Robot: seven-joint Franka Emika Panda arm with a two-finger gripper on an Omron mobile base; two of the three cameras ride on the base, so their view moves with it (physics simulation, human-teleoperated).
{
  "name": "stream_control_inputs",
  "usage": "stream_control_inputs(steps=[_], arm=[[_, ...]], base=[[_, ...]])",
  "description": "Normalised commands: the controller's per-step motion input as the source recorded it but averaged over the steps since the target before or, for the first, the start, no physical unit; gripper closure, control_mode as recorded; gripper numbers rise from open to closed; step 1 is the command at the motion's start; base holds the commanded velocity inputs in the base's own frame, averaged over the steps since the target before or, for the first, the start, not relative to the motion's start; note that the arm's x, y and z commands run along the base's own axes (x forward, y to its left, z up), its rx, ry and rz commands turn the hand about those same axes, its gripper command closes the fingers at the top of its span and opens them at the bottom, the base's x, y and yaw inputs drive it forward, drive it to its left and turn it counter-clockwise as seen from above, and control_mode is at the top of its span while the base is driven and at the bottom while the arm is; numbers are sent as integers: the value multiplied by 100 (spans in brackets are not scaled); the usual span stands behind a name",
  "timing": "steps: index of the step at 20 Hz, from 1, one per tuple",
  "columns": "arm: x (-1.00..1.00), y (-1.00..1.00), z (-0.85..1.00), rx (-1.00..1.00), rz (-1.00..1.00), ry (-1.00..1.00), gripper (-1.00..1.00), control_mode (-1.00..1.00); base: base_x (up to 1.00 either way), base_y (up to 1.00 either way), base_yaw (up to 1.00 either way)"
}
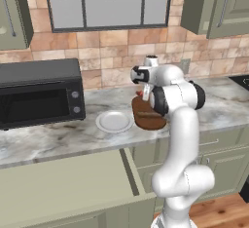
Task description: Pick up the knife from the drawer and place it on the cutting board. Then place the meat from the plate to the cutting board.
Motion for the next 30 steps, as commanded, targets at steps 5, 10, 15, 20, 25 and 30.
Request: stream_control_inputs(steps=[5, 10, 15, 20, 25, 30], arm=[[21, -3, -34, 0, 1, 7, 100, -100], [18, -4, -25, 0, 0, 4, 100, -100], [8, -5, -27, 0, 0, 5, 100, -100], [2, -9, -28, 1, 1, 4, 100, -100], [4, -2, -35, 0, 0, 4, 100, -100], [2, 0, -24, 0, 0, 4, -100, -100]], base=[[0, 0, 0], [0, 0, 0], [0, 0, 0], [0, 0, 0], [0, 0, 0], [0, 0, 0]])
